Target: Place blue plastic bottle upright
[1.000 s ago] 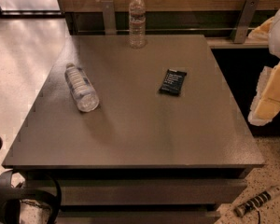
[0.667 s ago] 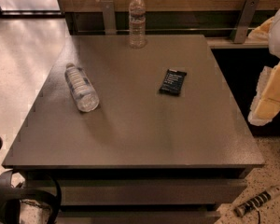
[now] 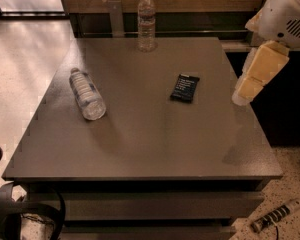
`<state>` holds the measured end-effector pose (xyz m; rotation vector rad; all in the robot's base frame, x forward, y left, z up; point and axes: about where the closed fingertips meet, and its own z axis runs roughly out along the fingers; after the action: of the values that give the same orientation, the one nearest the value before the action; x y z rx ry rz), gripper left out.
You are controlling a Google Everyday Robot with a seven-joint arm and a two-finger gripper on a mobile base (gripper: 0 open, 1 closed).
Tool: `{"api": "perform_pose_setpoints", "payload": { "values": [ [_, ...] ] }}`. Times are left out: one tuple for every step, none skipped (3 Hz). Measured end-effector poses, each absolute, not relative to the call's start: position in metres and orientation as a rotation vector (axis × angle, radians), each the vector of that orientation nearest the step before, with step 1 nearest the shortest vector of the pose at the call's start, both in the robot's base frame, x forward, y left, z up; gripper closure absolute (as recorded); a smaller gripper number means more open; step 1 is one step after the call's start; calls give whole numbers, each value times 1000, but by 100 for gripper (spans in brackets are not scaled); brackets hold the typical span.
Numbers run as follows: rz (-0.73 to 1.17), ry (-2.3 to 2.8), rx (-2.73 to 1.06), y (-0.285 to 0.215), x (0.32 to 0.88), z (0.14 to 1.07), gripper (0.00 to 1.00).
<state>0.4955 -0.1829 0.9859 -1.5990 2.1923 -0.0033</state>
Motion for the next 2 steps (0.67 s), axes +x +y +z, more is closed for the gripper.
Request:
{"api": "perform_pose_setpoints", "payload": {
  "values": [
    [154, 2220, -1486, -147, 527, 978, 0],
    [207, 2243, -1431, -102, 550, 983, 0]
  ]
}}
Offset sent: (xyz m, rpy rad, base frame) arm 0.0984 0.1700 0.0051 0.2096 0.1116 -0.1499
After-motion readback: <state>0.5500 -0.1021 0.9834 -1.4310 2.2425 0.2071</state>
